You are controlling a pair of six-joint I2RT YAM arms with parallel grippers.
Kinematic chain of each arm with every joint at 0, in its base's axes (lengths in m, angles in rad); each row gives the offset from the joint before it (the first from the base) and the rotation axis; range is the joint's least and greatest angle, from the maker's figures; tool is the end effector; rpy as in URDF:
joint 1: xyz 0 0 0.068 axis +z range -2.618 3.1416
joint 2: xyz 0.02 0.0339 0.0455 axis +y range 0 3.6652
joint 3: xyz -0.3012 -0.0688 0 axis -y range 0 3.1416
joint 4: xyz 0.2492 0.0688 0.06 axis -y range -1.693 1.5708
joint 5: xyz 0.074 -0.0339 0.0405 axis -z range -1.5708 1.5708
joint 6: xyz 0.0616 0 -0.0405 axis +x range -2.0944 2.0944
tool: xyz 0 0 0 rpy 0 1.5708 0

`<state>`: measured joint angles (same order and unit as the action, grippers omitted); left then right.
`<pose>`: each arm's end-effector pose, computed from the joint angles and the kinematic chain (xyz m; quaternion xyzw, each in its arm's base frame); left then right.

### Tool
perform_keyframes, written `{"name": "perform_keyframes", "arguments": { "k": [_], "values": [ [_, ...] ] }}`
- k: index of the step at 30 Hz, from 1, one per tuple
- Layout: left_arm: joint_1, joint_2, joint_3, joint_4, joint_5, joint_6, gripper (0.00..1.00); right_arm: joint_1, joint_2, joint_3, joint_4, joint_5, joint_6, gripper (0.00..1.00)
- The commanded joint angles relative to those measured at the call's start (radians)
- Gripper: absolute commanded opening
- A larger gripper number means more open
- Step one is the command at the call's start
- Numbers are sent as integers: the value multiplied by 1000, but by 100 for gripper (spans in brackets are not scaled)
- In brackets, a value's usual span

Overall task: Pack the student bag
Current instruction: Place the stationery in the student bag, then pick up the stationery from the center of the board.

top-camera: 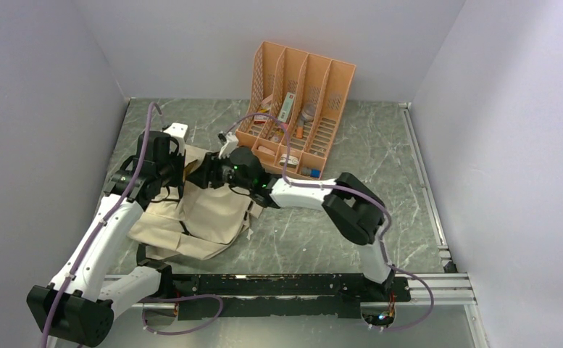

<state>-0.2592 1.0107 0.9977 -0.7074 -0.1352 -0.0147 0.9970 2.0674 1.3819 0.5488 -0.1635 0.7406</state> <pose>0.2065 -0.0462 0.3364 0.0832 0.9055 0.0048 0.4161 0.2781 0.4488 0.2486 -0.1493 0.7382 0.5398 0.3759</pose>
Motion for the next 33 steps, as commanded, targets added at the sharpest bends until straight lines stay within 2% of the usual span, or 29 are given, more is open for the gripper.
{"name": "perform_keyframes", "arguments": {
  "k": [1,9,16,20,24,33],
  "values": [
    [-18,-18,-3,60,10,-6,5,-13,-151,-111,-77,95,-138,51],
    [-18,8,3,67,10,-17,5,-23,-420,-257,-377,274,-383,53],
    [-18,15,-4,77,13,-24,5,-79,-583,-392,-590,431,-461,54],
    [-18,28,-2,84,22,-19,5,-187,-656,-466,-630,322,-498,55],
    [-18,40,-3,92,38,-22,5,-297,-583,-428,-736,174,-573,55],
    [-18,24,-10,83,25,-7,5,-318,-371,-281,-829,43,-715,56]
  ]
}}
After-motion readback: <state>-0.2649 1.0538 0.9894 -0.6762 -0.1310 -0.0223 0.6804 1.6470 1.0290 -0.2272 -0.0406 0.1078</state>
